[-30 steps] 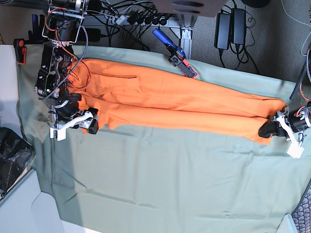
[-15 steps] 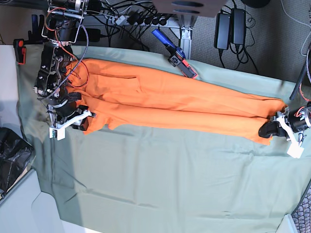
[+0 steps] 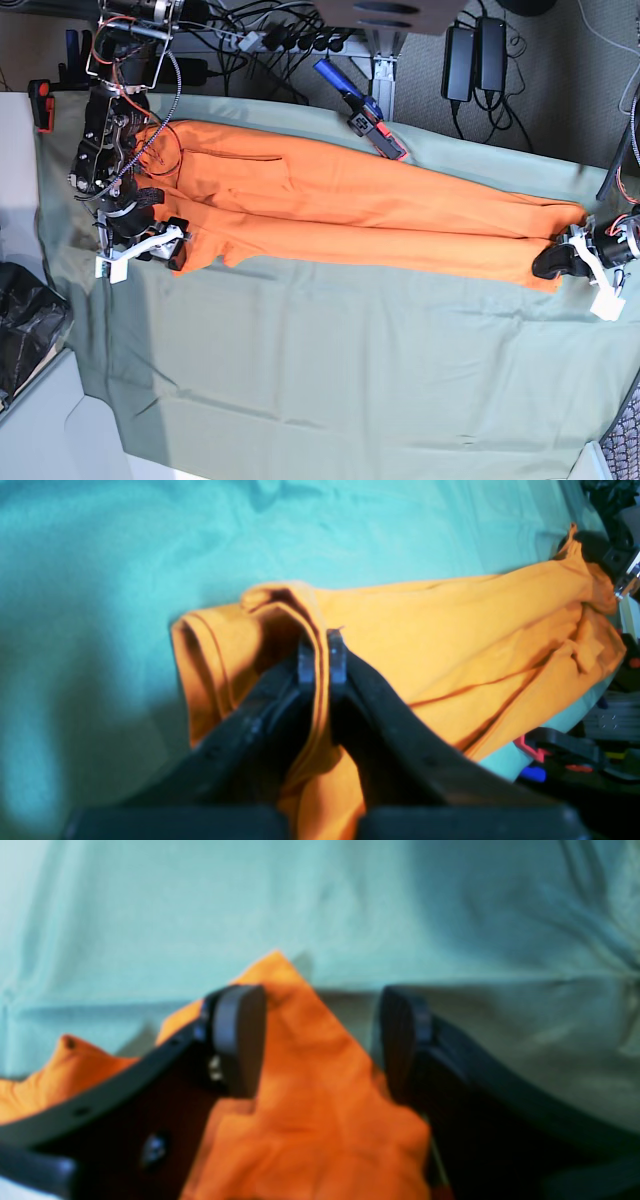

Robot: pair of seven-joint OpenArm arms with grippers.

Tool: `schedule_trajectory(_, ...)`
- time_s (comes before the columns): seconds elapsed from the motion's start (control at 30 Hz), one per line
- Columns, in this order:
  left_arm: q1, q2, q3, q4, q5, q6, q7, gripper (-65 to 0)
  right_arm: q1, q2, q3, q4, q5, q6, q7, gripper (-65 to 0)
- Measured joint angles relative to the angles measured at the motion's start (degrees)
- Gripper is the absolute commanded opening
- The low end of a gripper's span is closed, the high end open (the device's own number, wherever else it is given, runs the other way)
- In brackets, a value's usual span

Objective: Fold the T-shirt properly
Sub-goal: 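Grasp the collar end with the right gripper and hem end with the left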

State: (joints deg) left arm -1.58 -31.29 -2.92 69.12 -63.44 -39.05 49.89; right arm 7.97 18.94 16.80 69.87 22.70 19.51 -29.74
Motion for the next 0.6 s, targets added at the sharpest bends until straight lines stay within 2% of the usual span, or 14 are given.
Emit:
schedule_trajectory(0.4, 0.5, 0.0, 0.0, 0.0, 0.0, 0.0, -0.22, -60.2, 0.15, 0.28, -3.28, 0.35, 2.1, 0.22, -0.76, -29.0)
schedule_trajectory(0.53, 0.61, 0.0, 0.0, 0.0, 0.07, 0.02, -0.22, -60.2, 0.13, 0.2, -4.2, 1.77, 2.64, 0.22, -2.71, -42.0)
schedule_trajectory(0.6, 0.63, 0.0, 0.0, 0.0, 0.02, 0.02, -0.2, -60.1, 0.13, 0.11, -4.2, 1.92, 2.8, 0.22, -3.32, -43.6)
